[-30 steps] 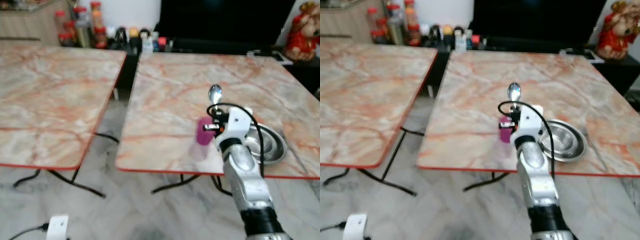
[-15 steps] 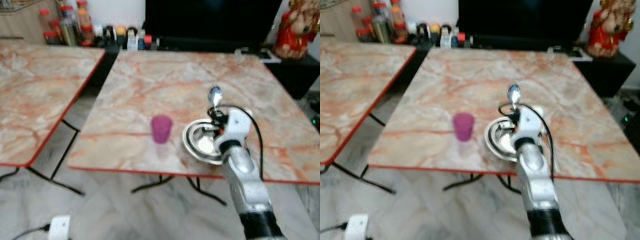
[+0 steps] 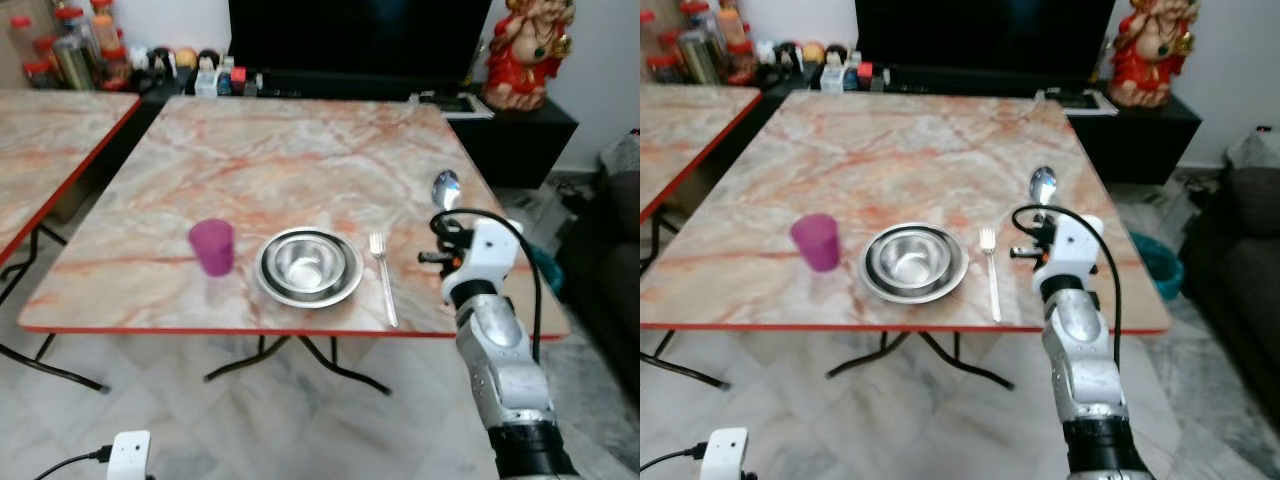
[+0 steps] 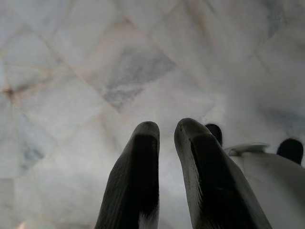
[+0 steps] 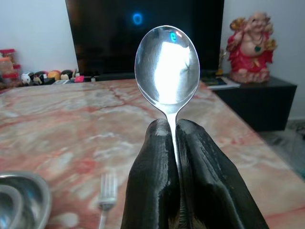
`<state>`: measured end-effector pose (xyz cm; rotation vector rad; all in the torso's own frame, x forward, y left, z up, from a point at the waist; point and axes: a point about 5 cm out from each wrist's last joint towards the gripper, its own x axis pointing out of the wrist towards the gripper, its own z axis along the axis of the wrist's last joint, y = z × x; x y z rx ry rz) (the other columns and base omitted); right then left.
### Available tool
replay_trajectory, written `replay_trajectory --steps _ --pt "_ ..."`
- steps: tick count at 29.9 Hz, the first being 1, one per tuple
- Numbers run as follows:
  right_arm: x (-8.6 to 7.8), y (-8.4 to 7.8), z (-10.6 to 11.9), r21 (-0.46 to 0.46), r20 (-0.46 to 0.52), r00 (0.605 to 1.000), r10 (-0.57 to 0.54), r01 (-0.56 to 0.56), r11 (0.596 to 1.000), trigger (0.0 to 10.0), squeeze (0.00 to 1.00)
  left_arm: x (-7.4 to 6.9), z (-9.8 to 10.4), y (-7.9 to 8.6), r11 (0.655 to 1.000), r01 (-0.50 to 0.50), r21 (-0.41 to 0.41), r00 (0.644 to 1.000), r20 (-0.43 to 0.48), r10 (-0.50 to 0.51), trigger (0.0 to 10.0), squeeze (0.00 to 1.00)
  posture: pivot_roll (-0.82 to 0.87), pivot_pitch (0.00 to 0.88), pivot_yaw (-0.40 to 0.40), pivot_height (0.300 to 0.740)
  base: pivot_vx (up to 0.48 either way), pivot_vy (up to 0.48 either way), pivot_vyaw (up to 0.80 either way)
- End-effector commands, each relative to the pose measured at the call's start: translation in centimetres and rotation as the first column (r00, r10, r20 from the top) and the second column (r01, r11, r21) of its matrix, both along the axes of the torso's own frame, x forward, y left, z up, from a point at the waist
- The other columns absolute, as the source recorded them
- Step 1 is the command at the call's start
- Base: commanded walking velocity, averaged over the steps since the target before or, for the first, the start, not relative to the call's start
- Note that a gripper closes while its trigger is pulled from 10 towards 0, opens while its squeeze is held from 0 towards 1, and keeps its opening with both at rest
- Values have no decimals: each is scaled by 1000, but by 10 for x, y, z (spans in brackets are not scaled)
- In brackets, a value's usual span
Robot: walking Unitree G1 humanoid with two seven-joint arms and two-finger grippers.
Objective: Setting the table
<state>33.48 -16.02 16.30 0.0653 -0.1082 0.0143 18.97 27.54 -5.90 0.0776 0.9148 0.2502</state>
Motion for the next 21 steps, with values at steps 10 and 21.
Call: replay_trajectory --steps 10,21 --pt "1 4 7 3 27 999 18 -18 1000 10000 0 -6 -3 0 1000 8 8 1000 -28 -8 10000 0 -9 94 -46 740 0 -368 0" --pt "1 4 8 5 29 999 19 -19 1000 10000 0 -6 -3 0 1000 9 7 1000 -28 -9 10000 0 -9 94 -46 740 22 -368 0"
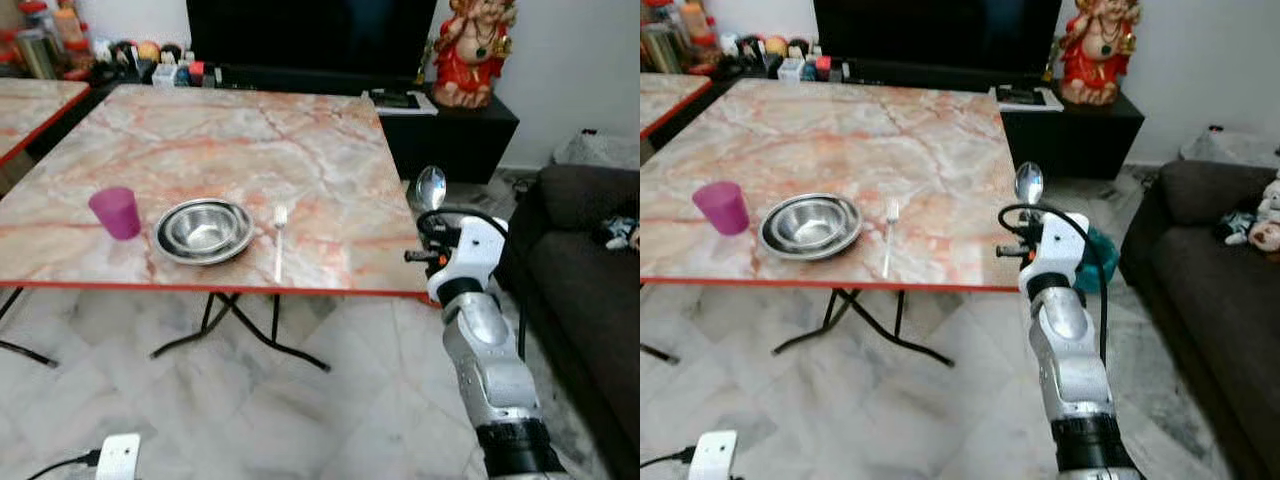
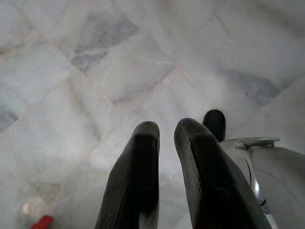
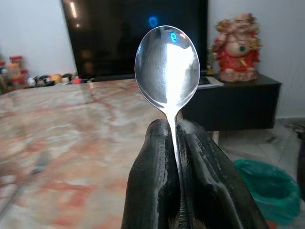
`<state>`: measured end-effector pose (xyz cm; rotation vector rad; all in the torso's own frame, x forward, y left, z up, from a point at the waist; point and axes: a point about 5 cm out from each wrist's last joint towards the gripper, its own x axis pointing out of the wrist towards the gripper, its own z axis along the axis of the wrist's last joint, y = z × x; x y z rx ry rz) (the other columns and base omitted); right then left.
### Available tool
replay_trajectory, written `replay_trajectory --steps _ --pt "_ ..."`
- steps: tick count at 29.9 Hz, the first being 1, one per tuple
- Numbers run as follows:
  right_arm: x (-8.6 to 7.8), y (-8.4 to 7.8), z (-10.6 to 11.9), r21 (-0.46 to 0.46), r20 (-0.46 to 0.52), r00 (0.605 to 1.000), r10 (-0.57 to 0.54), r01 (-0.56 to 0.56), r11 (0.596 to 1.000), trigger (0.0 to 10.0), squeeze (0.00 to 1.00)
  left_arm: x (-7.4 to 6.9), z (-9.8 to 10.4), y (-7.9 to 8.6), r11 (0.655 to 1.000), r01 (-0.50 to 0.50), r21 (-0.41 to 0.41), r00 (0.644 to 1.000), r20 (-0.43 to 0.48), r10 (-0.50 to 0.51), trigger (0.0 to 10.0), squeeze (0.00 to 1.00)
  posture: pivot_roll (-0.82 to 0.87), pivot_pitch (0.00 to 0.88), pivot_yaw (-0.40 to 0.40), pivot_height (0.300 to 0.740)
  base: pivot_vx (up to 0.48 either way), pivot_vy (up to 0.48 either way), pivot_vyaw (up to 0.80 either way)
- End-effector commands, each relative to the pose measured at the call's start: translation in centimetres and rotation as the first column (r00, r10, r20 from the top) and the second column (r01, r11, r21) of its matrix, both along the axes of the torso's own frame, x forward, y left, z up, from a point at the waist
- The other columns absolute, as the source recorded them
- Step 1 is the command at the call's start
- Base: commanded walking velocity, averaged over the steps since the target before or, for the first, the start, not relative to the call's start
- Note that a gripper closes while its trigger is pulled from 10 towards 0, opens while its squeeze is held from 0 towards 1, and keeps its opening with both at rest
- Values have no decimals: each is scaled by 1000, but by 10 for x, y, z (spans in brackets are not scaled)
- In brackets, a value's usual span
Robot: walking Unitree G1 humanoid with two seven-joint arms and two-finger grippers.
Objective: Setting the table
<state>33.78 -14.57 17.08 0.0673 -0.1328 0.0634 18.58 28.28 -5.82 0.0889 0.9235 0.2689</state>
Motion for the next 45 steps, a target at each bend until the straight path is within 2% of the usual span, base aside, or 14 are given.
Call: replay_trajectory --steps 1,2,4,8,28,41,45 --pt "-2 -5 -2 -28 -11 1000 7 -7 1000 10000 0 -2 -4 -8 1000 13 -18 1000 -16 -13 10000 0 -18 101 -60 740 0 0 0" --pt "-2 3 -5 -67 -38 998 55 -58 996 10000 0 -3 -5 -9 1000 4 -25 1000 -15 -4 10000 0 -19 100 -60 740 262 0 788" --pt "-2 6 -6 -73 -47 996 69 -72 995 10000 0 -3 -5 -9 1000 2 -24 1000 -17 -2 10000 0 -19 100 -60 740 277 0 794" --pt "-2 6 -8 -11 -59 996 61 -62 998 10000 0 -3 -5 -9 1000 1 -22 1000 -19 -1 10000 0 -18 99 -60 740 295 0 375" --pt "-2 6 -11 -30 -87 994 65 -68 997 10000 0 -3 -5 -8 1000 -17 -25 1000 -12 16 10000 0 -17 94 -58 740 45 0 0" --pt "-1 8 -12 -39 -99 992 76 -80 996 10000 0 -3 -5 -8 1000 -20 -23 1000 -15 20 10000 0 -17 93 -60 740 0 424 0" --pt "-1 7 -13 -38 -103 992 73 -78 996 10000 0 -3 -5 -8 1000 -8 -12 1000 -17 8 10000 0 -17 93 -58 740 0 85 0"
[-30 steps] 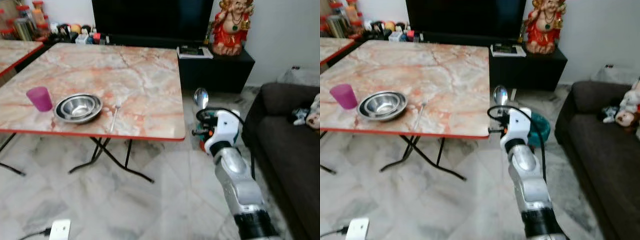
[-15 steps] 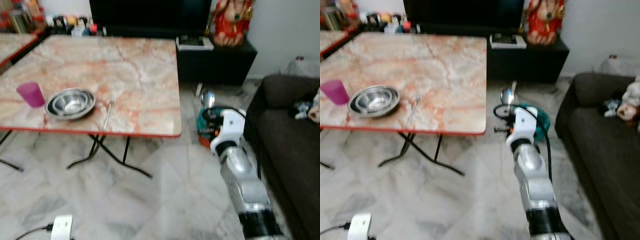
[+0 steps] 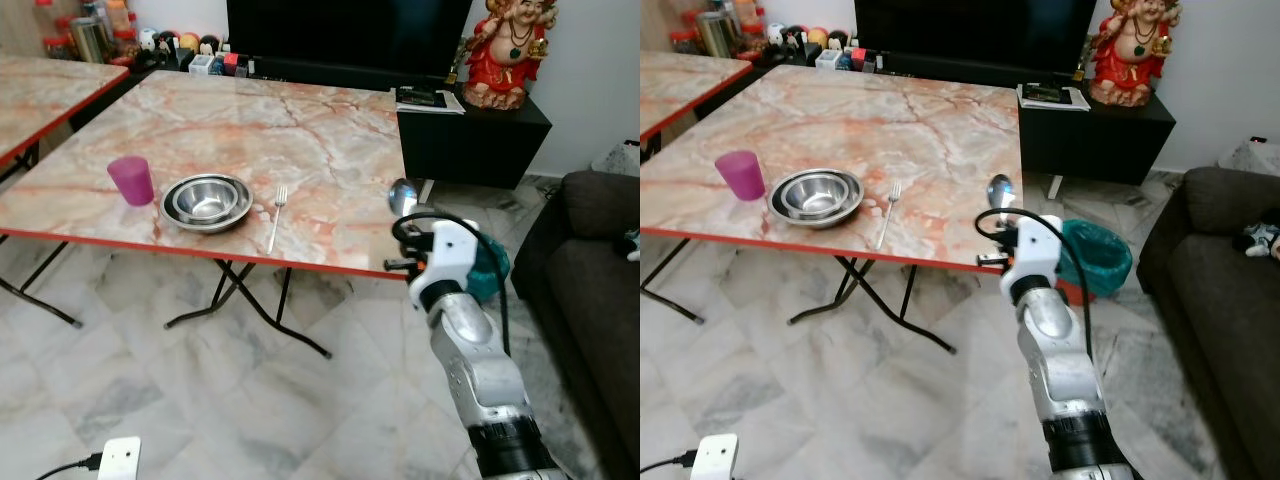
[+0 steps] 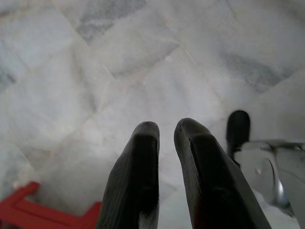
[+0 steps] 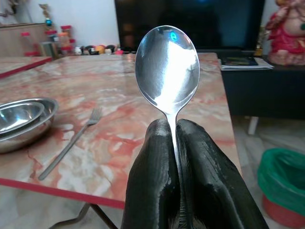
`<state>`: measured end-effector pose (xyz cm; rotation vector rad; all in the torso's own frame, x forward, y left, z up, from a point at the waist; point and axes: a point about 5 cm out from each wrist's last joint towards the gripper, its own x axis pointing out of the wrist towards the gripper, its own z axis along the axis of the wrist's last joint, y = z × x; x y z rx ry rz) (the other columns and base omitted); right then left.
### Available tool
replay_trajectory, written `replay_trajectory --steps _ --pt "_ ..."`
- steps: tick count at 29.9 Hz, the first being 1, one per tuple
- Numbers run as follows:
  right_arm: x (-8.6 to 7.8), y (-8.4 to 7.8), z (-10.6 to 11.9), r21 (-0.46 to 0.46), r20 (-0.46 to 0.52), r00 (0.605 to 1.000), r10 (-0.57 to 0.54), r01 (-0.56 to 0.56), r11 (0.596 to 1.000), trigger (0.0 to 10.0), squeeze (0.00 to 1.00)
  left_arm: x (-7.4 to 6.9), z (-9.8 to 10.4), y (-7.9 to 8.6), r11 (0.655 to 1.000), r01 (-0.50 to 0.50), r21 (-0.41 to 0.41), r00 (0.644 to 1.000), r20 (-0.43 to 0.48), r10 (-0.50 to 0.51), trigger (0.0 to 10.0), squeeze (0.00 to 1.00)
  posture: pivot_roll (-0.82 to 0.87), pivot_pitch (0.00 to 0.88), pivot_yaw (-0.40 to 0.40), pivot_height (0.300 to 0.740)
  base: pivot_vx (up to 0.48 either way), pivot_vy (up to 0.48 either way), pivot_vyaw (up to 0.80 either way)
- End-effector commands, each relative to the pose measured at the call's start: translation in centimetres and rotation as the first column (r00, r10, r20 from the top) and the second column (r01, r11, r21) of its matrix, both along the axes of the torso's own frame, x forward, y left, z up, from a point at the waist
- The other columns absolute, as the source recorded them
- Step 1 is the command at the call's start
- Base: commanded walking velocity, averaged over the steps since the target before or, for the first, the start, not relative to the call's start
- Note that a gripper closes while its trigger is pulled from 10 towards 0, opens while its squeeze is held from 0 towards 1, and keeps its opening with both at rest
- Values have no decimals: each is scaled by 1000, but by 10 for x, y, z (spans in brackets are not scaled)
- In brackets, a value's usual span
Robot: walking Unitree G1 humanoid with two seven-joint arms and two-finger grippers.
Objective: Setting the table
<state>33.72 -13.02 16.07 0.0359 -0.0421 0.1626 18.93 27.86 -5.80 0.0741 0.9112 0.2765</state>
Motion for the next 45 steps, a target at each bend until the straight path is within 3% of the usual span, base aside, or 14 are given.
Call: replay_trajectory --steps 1,13,23,26,33,45 --pt "-1 -8 -3 -4 -15 1000 -25 25 1000 10000 0 -6 -5 -3 1000 5 -4 1000 -28 -5 10000 0 -16 92 -58 740 0 0 0" --pt "-1 -8 -2 -2 -15 1000 -25 25 1000 10000 0 -6 -4 -3 1000 -1 -5 1000 -20 1 10000 0 -17 90 -55 740 41 0 0" --pt "-2 -4 1 -25 6 1000 11 -11 1000 10000 0 -6 -4 -3 1000 4 5 1000 -25 -4 10000 0 -17 88 -54 740 424 0 431" --pt "-1 -5 0 11 -7 1000 -4 4 1000 10000 0 -6 -4 -3 1000 5 6 1000 -26 -4 10000 0 -17 88 -55 740 429 0 0" --pt "-2 -3 -1 -24 -14 1000 18 -18 1000 10000 0 -6 -5 -3 1000 4 7 1000 -28 -4 10000 0 -17 89 -56 740 432 0 0" --pt "-1 -2 -2 4 -25 1000 8 -8 1000 10000 0 -6 -5 -3 1000 5 5 1000 -30 -5 10000 0 -16 89 -58 740 430 0 0"
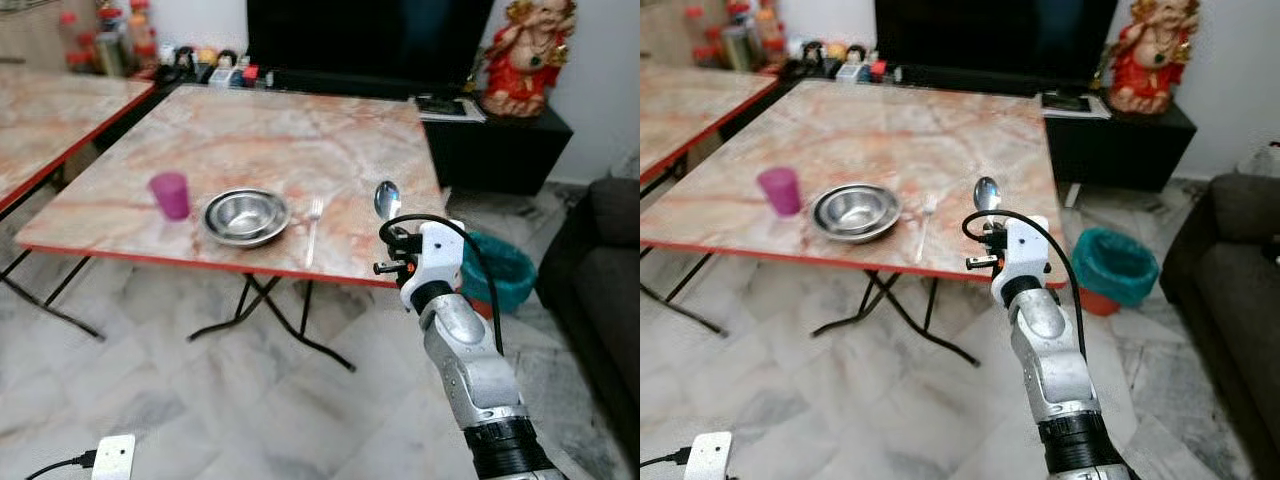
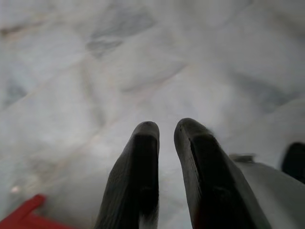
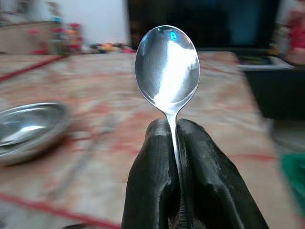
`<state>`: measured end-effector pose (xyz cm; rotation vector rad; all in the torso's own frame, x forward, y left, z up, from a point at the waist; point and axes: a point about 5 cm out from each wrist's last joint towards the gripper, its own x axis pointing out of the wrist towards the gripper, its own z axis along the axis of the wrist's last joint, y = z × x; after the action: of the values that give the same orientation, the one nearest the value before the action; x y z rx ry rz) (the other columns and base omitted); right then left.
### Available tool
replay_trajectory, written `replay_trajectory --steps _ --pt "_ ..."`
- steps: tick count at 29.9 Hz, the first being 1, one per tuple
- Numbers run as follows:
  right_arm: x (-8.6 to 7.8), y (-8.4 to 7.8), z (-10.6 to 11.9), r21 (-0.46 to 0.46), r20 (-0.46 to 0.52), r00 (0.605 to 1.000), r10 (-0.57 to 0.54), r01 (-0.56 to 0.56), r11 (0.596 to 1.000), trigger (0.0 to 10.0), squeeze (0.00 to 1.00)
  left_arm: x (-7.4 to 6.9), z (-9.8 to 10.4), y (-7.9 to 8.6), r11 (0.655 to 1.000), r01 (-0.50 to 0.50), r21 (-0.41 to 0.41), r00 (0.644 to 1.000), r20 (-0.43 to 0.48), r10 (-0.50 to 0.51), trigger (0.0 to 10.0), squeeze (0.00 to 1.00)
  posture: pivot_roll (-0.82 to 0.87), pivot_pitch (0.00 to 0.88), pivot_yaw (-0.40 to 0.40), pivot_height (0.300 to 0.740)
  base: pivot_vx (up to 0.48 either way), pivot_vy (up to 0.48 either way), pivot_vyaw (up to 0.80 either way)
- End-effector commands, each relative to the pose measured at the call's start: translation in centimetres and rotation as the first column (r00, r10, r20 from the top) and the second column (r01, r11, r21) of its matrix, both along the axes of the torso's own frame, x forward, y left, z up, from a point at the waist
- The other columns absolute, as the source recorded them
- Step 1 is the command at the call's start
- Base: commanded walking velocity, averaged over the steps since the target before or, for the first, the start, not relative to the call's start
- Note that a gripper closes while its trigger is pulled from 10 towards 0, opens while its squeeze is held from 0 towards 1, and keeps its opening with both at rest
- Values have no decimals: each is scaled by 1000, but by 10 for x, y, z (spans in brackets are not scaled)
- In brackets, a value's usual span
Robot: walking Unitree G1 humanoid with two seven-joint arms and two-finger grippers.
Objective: Setting the table
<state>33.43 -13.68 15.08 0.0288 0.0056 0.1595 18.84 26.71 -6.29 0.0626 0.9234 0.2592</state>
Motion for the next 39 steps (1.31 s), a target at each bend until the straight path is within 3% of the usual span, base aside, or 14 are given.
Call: replay_trajectory --steps 1,8,14,18,28,39 --pt "2 4 8 18 22 1000 7 -8 1000 10000 0 -5 0 8 1000 -3 24 1000 -19 3 10000 0 -17 88 -58 740 431 0 0" --pt "2 5 7 16 12 1000 11 -11 1000 10000 0 -5 0 8 1000 -2 23 1000 -20 2 10000 0 -18 89 -58 740 429 0 0" --pt "-2 12 -9 33 -163 986 -40 46 998 10000 0 -5 0 9 1000 -3 20 1000 -21 4 10000 0 -18 92 -59 740 417 0 0" --pt "-8 24 -15 103 -261 964 -54 83 991 10000 0 -5 0 8 1000 4 15 1000 -26 -4 10000 0 -21 96 -60 740 0 0 0" --pt "-15 52 -7 190 -350 937 15 55 980 10000 0 -6 0 7 1000 -1 18 1000 -27 1 10000 0 -25 97 -66 740 0 0 0" --pt "-13 64 -14 236 -435 900 45 65 970 10000 0 -6 -1 7 1000 -11 20 1000 -27 11 10000 0 -23 97 -73 740 0 0 0"
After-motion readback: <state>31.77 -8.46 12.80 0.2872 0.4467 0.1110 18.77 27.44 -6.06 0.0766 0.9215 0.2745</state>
